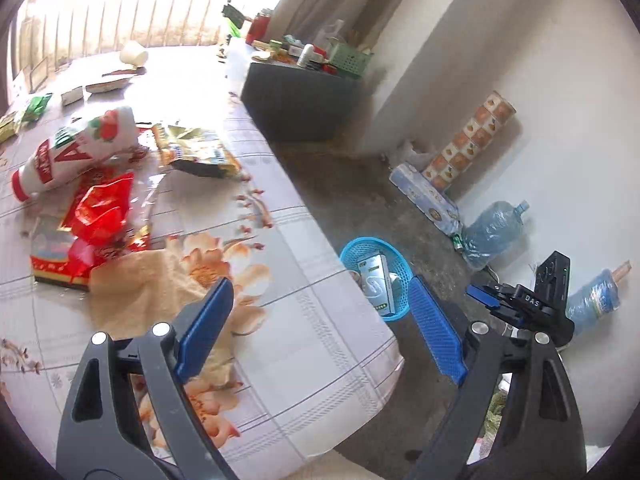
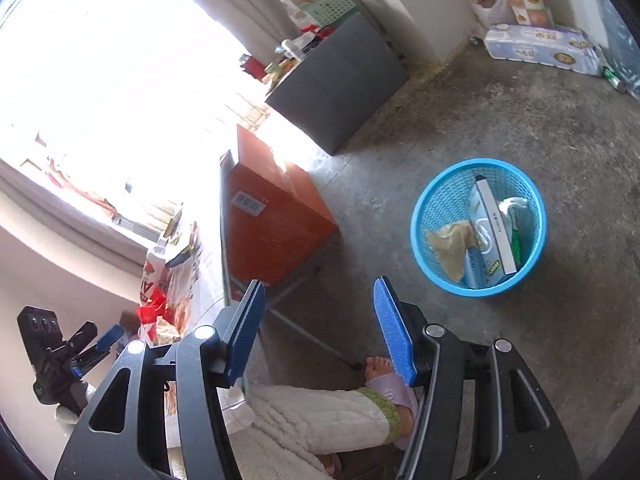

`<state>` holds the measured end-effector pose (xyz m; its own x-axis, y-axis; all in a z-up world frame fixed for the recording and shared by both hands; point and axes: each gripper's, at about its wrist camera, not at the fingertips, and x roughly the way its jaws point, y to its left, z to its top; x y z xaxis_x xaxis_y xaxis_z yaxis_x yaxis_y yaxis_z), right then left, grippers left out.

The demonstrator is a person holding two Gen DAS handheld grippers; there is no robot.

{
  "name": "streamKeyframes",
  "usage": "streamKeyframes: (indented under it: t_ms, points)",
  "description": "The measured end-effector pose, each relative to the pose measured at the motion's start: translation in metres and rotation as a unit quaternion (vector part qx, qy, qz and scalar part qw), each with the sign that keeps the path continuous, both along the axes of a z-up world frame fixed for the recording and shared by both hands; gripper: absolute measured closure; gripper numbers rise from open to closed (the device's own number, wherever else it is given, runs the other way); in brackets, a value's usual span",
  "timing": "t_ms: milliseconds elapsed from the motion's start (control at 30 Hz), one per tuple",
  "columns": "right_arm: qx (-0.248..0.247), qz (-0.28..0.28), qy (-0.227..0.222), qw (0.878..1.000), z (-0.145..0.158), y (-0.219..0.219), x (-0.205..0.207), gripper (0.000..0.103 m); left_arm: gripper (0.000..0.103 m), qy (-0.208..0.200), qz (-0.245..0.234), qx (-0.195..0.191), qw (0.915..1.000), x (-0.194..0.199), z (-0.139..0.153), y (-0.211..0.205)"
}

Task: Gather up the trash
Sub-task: 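Move both open tools back over the table, then grasp the second beige cloth with the right tool and lift it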

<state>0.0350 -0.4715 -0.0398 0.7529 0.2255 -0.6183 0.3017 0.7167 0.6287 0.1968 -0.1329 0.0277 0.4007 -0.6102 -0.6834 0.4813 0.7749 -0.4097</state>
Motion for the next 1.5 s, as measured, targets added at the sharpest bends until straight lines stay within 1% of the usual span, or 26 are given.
streamKeyframes:
  t_ms: [33,100,167,233,267,300,333,433,500,600,700,767,800,867,900,933,967,1000,1033,1067,1133,1233,1367,1433,1500]
  points:
    - [-0.010,0.022,-0.006,1.000,0.009,0.018,0.008,0.042,0.018,0.000,0.030,-0.004,0.9995,0.000,-0.003,0.025]
    - [-0.034,0.073,-0.014,0.997,0.023,0.058,0.028,0.040,0.018,0.009,0.088,-0.011,0.9960,-0.001,-0.014,0.072]
    - [-0.058,0.136,-0.020,0.989,0.032,0.105,0.048,0.036,0.018,0.023,0.131,-0.025,0.9908,-0.002,-0.026,0.111]
    - [-0.089,0.198,-0.020,0.976,0.035,0.155,0.066,0.035,0.018,0.036,0.163,-0.030,0.9855,-0.002,-0.038,0.141]
    - [-0.111,0.229,-0.021,0.967,0.035,0.180,0.075,0.034,0.019,0.040,0.173,-0.032,0.9836,-0.004,-0.043,0.153]
    - [-0.130,0.253,-0.021,0.958,0.036,0.204,0.082,0.034,0.019,0.043,0.181,-0.032,0.9821,-0.005,-0.047,0.161]
    - [-0.141,0.270,-0.015,0.953,0.034,0.224,0.090,0.034,0.019,0.045,0.187,-0.033,0.9808,-0.005,-0.051,0.169]
    - [-0.143,0.288,0.010,0.947,0.021,0.266,0.114,0.034,0.019,0.044,0.195,-0.037,0.9791,-0.006,-0.059,0.182]
    - [-0.177,0.268,0.035,0.946,0.013,0.289,0.129,0.034,0.019,0.043,0.197,-0.041,0.9786,-0.006,-0.064,0.189]
    - [-0.196,0.262,0.040,0.944,0.004,0.310,0.150,0.034,0.019,0.051,0.196,-0.049,0.9781,-0.002,-0.071,0.194]
    - [-0.242,0.260,0.049,0.933,-0.007,0.332,0.166,0.034,0.019,0.058,0.192,-0.056,0.9780,0.002,-0.078,0.195]
    - [-0.264,0.258,0.060,0.927,-0.015,0.339,0.173,0.034,0.019,0.057,0.190,-0.057,0.9784,0.002,-0.079,0.196]
    - [-0.278,0.252,0.057,0.925,-0.015,0.340,0.173,0.034,0.019,0.055,0.189,-0.059,0.9786,0.002,-0.079,0.196]
    - [-0.305,0.244,0.061,0.919,-0.015,0.340,0.170,0.046,0.019,0.054,0.189,-0.062,0.9786,0.001,-0.078,0.198]
    - [-0.306,0.240,0.061,0.919,-0.016,0.339,0.172,0.050,0.019,0.054,0.189,-0.064,0.9784,0.001,-0.079,0.199]
    - [-0.306,0.237,0.063,0.920,-0.016,0.336,0.171,0.057,0.019,0.054,0.189,-0.064,0.9784,0.000,-0.079,0.200]
    - [-0.307,0.233,0.065,0.920,-0.015,0.332,0.169,0.066,0.019,0.054,0.189,-0.064,0.9785,0.001,-0.080,0.201]
    - [-0.305,0.230,0.068,0.922,-0.015,0.328,0.167,0.071,0.019,0.055,0.189,-0.064,0.9785,0.001,-0.081,0.202]
    - [-0.300,0.227,0.071,0.924,-0.016,0.323,0.166,0.079,0.019,0.057,0.188,-0.064,0.9784,0.001,-0.081,0.201]
    - [-0.294,0.224,0.073,0.926,-0.015,0.317,0.163,0.086,0.019,0.058,0.187,-0.066,0.9784,0.001,-0.081,0.201]
    - [-0.280,0.216,0.079,0.932,-0.017,0.306,0.158,0.093,0.019,0.057,0.186,-0.066,0.9787,0.001,-0.081,0.200]
    - [-0.256,0.204,0.083,0.941,-0.018,0.290,0.145,0.097,0.019,0.053,0.183,-0.066,0.9796,-0.001,-0.078,0.197]
    - [-0.225,0.183,0.084,0.953,-0.021,0.267,0.127,0.098,0.019,0.044,0.174,-0.063,0.9817,-0.001,-0.071,0.189]
    - [-0.205,0.174,0.081,0.960,-0.022,0.258,0.121,0.098,0.019,0.035,0.166,-0.062,0.9836,0.003,-0.064,0.182]
    - [-0.194,0.169,0.079,0.963,-0.023,0.252,0.119,0.098,0.019,0.015,0.158,-0.052,0.9860,0.011,-0.054,0.171]
